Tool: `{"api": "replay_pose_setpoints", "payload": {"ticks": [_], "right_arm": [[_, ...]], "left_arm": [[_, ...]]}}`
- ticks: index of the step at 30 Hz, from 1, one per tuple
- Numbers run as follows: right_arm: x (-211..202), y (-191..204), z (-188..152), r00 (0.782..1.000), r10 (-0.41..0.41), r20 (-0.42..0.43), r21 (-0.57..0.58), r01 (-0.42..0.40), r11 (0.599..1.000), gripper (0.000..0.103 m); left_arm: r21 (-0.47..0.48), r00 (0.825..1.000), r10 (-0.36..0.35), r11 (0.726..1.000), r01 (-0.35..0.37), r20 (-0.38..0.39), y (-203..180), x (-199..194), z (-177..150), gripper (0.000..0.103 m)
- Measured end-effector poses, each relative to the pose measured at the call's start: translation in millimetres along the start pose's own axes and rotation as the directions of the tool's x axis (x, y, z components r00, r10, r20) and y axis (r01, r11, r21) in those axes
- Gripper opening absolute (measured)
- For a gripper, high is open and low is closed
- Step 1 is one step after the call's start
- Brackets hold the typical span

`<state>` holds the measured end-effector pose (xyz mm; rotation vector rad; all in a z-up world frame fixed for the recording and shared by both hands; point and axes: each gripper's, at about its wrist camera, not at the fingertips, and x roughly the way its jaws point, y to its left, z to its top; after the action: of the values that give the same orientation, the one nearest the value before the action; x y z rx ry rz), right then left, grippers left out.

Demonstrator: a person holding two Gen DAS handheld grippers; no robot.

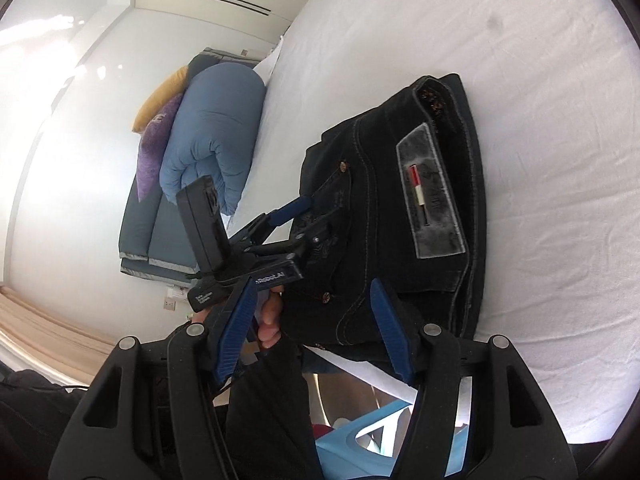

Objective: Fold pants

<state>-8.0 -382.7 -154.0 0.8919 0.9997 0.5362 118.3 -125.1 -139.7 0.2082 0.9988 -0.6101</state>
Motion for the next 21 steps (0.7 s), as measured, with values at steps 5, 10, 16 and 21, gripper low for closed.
{"api": "replay_pose_setpoints", "payload": {"ticks": [5,10,16,21], "right_arm": [[25,-15,-15,0.995,-0.087,-0.055,0.001,0.088,0.996,0.058],[17,-13,-21,0.995,-0.092,-0.031,0.0,0.092,0.996,0.056],[17,-7,-24,0.991,-0.128,-0.036,-0.025,0.127,0.992,0.055],[18,-7,-30,0.991,-0.128,-0.037,-0.007,0.128,0.992,0.055]], "left_arm": [[-0.004,1.0,-0.004,1.0,0.004,-0.002,0,-2,0,0.099],[-0.004,1.0,-0.001,1.0,0.001,0.003,-1,-5,-4,0.099],[-0.014,1.0,-0.01,1.0,0.01,0.009,1,-11,-10,0.09],[-0.012,1.0,-0.007,1.0,0.007,0.018,0,-18,-17,0.085]]}}
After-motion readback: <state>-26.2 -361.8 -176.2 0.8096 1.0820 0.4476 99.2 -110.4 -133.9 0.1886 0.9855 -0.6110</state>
